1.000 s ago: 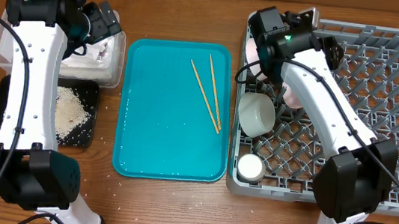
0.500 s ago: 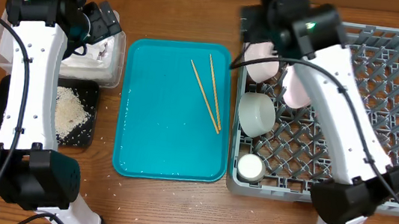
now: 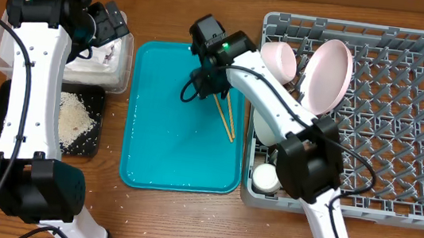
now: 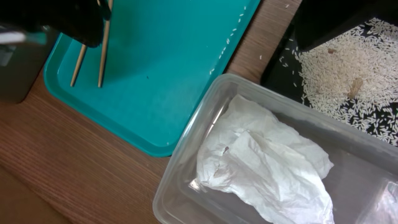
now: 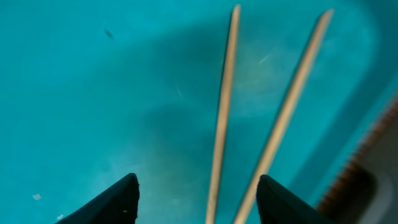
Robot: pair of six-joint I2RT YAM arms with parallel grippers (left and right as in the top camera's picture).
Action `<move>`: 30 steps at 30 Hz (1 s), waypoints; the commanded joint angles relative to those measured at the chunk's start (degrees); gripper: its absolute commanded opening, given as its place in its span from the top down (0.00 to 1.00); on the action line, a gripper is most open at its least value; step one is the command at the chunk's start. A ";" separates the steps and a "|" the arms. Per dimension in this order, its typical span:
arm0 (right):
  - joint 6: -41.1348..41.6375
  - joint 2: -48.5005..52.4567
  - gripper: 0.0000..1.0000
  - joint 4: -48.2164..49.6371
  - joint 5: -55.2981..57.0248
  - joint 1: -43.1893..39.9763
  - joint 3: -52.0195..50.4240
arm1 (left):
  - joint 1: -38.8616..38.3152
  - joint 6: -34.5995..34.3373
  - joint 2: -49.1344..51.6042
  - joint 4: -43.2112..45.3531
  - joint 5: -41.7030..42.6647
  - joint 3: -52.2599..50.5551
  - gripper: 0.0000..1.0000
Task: Sort waste into correct bins and load items into the dishwasher
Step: 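Grasp one wooden chopstick on the teal tray with the right gripper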
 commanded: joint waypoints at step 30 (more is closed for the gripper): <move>0.83 4.22 0.96 -0.52 -2.25 -0.04 -5.22 | -0.11 1.27 -1.01 0.04 -0.37 0.81 0.00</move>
